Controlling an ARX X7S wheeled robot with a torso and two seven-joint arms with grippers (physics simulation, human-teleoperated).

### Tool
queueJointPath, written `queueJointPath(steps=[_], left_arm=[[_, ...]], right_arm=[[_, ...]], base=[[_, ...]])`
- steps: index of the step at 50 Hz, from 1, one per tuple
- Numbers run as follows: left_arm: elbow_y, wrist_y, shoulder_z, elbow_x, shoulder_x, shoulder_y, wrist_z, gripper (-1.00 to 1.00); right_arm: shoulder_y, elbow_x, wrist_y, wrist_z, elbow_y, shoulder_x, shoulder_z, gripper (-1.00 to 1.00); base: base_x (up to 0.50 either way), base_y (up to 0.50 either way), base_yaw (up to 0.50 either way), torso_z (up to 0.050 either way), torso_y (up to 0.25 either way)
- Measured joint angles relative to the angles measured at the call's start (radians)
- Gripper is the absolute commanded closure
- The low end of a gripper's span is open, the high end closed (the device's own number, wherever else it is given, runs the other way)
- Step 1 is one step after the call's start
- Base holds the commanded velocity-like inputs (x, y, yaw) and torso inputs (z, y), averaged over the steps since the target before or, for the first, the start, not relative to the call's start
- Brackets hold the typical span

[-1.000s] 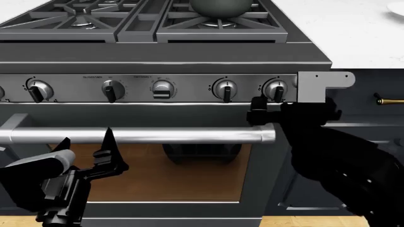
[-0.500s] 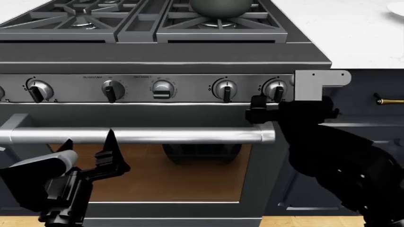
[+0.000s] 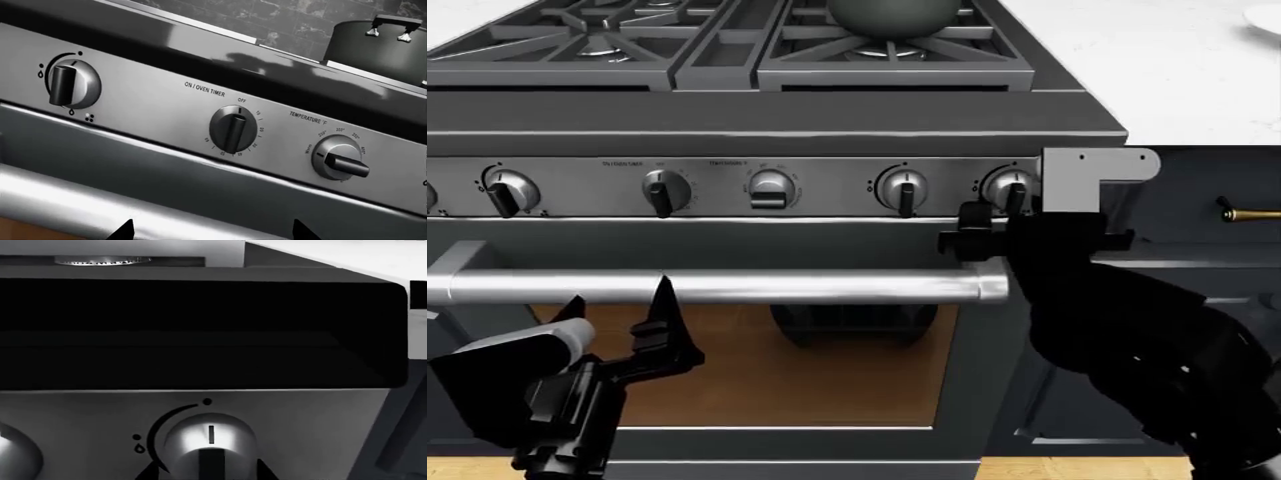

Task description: Frozen meat rests on a plate on the counter. Retrieve the meat and place it in a pot on a burner. Then turn the burner on.

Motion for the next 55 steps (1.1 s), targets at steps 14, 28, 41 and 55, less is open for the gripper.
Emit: queueJointPath(steps=[14, 28, 41, 55], left_arm=[[0.001, 0.001, 0.004, -0.003, -0.002, 0.001, 0.003, -1.0], [0.009, 0.001, 0.006, -0.007, -0.005, 0.004, 0.003, -1.0], [0.013, 0.003, 0.007, -0.01, -0.008, 0.006, 0.003, -1.0], [0.014, 0.005, 0.008, -0.014, -0.009, 0.007, 0.003, -1.0]], right_arm=[[0.007, -0.003, -0.001, 0.02, -0.003, 0.003, -0.017, 1.0], [0.04, -0.117, 0.032, 0.007, -0.027, 0.027, -0.107, 1.0], [0.072, -0.207, 0.083, -0.02, -0.045, 0.045, -0.166, 1.0], [0.103, -0.258, 0.114, -0.05, -0.054, 0.063, -0.222, 1.0]], base=[[0.01, 0.0, 0.01, 0.0, 0.0], [0.01, 0.0, 0.01, 0.0, 0.0], [0.01, 0.0, 0.01, 0.0, 0.0], [0.01, 0.0, 0.01, 0.0, 0.0]])
